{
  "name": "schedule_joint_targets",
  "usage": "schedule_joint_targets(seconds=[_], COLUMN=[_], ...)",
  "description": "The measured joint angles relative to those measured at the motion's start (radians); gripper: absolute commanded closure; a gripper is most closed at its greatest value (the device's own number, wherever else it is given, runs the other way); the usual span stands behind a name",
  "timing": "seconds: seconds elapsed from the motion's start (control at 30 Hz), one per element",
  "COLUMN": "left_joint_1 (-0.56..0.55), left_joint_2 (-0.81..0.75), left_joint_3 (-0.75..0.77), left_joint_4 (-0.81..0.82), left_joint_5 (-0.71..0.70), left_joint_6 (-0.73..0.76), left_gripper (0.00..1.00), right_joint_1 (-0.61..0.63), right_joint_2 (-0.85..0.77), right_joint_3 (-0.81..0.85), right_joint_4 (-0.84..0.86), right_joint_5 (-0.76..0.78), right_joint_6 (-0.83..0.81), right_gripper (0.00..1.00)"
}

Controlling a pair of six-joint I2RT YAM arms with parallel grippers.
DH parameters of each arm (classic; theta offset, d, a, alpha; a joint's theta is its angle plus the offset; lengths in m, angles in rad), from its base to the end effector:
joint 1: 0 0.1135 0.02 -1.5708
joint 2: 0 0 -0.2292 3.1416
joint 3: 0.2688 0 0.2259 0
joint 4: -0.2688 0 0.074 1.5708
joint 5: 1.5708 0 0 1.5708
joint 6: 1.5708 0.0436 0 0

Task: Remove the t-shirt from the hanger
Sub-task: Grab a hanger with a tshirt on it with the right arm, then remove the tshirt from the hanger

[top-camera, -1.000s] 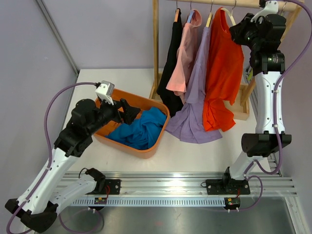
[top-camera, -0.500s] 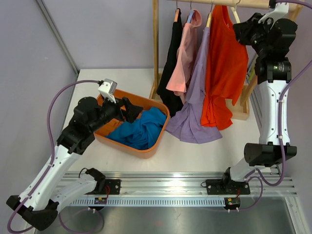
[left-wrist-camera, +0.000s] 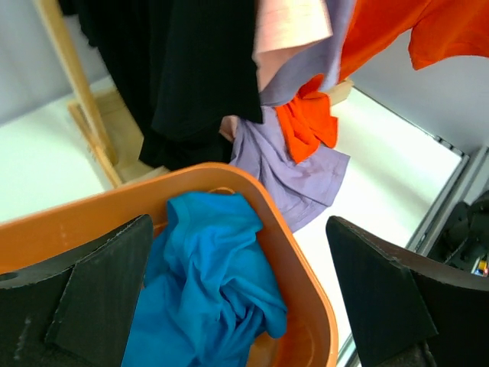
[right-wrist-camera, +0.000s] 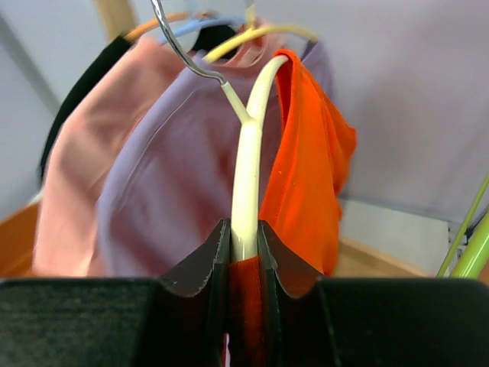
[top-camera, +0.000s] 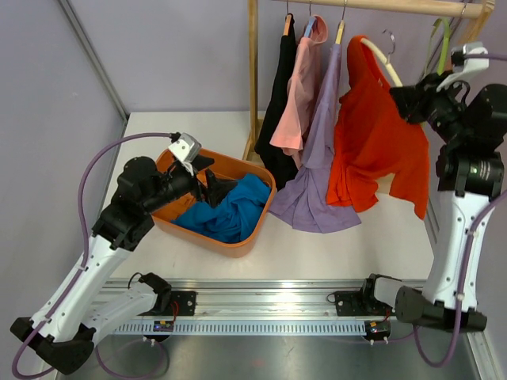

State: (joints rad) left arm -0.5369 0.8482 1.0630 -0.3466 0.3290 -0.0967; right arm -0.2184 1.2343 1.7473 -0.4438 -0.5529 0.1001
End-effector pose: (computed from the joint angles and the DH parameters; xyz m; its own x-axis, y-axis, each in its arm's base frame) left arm 0.1498 -0.1055 0.3753 -0.1857 0.0042 -0.9826 0.7448 0.6528 -0.1380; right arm 0.2153 -0.0243 0.4967 0.0345 0.0795 -0.9962 -0.3322 0.9411 0.0636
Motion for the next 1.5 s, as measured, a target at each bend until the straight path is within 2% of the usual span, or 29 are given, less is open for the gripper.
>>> schedule_joint_targets(seconds=[0.13, 0.33, 0.47, 0.57, 0.73, 0.93, 1.07, 1.2, 1.33, 1.47, 1.5], left_joint_1=[0.0, -0.008, -0.014, -0.03, -0.116, -0.267, -0.285, -0.292, -0.325, -0.361, -0.367], left_joint_2=[0.012, 0.05, 0.086, 0.132, 0.219, 0.332, 0.362, 0.419, 0.479, 0.517, 0.523], left_joint_3=[0.0, 0.002, 0.022, 0.055, 0.118, 0.195, 0.213, 0.307, 0.394, 0.42, 0.42], left_joint_4=[0.038, 0.064, 0.056, 0.056, 0.05, 0.037, 0.052, 0.049, 0.042, 0.027, 0.018], left_joint_5=[0.097, 0.221, 0.288, 0.325, 0.359, 0.325, 0.292, 0.285, 0.289, 0.293, 0.295], left_joint_6=[0.066, 0.194, 0.281, 0.326, 0.394, 0.488, 0.523, 0.547, 0.569, 0.584, 0.587], left_gripper=[0.01, 0.01, 0.01, 0.01, 0.01, 0.01, 0.02, 0.05, 0.12, 0.3, 0.31], right_joint_1=[0.0, 0.001, 0.001, 0.001, 0.0, 0.016, 0.068, 0.122, 0.154, 0.156, 0.156], right_joint_2=[-0.158, -0.326, -0.367, -0.372, -0.362, -0.32, -0.31, -0.311, -0.309, -0.291, -0.283], right_joint_3=[-0.076, -0.196, -0.223, -0.226, -0.227, -0.227, -0.239, -0.254, -0.256, -0.24, -0.231], right_joint_4=[-0.166, -0.482, -0.727, -0.84, -0.901, -0.922, -0.922, -0.925, -0.94, -0.946, -0.946], right_joint_5=[-0.107, -0.173, -0.219, -0.262, -0.356, -0.441, -0.452, -0.463, -0.492, -0.527, -0.536], right_joint_6=[-0.175, -0.46, -0.666, -0.808, -0.982, -1.067, -1.089, -1.091, -1.091, -1.092, -1.092], right_gripper=[1.0, 1.0, 1.0, 1.0, 1.0, 1.0, 1.0, 1.0, 1.0, 1.0, 1.0])
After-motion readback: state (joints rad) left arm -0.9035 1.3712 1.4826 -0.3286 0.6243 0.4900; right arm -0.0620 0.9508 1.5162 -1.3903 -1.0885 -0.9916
